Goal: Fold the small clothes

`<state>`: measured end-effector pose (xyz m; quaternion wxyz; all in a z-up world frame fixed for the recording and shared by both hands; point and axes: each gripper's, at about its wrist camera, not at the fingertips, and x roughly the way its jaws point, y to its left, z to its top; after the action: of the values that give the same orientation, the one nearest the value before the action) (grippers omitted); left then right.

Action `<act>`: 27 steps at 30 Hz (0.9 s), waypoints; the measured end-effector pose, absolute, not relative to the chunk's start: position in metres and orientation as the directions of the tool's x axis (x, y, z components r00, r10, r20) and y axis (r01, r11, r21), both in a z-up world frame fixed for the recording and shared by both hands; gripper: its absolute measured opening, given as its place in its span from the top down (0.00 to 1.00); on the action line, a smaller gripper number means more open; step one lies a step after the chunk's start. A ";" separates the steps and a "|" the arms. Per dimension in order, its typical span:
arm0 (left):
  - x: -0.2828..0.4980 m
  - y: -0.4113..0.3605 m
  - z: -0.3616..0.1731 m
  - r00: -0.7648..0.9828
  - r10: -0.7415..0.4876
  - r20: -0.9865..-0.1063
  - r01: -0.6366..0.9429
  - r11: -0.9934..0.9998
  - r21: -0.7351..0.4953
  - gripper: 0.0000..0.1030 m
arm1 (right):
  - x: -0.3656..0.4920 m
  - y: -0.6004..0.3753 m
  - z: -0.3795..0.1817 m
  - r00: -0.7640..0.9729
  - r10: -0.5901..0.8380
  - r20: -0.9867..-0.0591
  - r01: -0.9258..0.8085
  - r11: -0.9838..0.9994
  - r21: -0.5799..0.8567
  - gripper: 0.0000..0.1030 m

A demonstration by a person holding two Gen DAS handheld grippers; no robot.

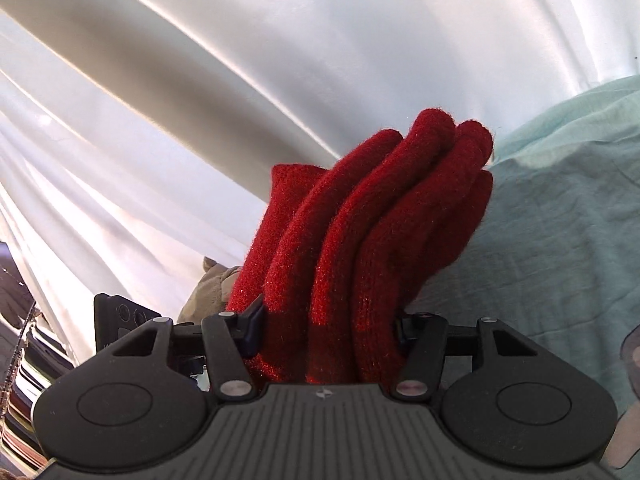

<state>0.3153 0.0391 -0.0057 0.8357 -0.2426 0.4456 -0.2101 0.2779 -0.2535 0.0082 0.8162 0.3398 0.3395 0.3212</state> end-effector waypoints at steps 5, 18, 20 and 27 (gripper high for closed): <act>0.293 0.060 -0.011 0.544 -0.439 -0.715 0.071 0.873 -0.482 0.21 | 0.274 -0.214 0.003 0.517 0.781 -0.351 -0.321 0.557 0.766 0.44; 0.152 0.072 0.014 0.747 -0.116 -0.655 -0.007 0.983 -0.182 0.08 | 0.166 -0.162 0.049 0.755 0.411 -0.511 -0.288 0.908 0.305 0.32; 0.139 0.067 0.002 0.708 -0.134 -0.694 0.026 0.986 -0.165 0.08 | 0.141 -0.164 0.051 0.770 0.405 -0.493 -0.275 0.908 0.316 0.32; 0.133 0.035 -0.037 0.678 -0.086 -0.730 0.090 0.995 -0.034 0.08 | 0.125 -0.191 0.001 0.648 0.520 -0.557 -0.123 0.793 0.597 0.32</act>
<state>0.1327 0.0354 -0.0373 0.9160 0.0023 0.3983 -0.0480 0.1251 -0.1908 0.0005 0.8685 0.2635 0.3768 0.1851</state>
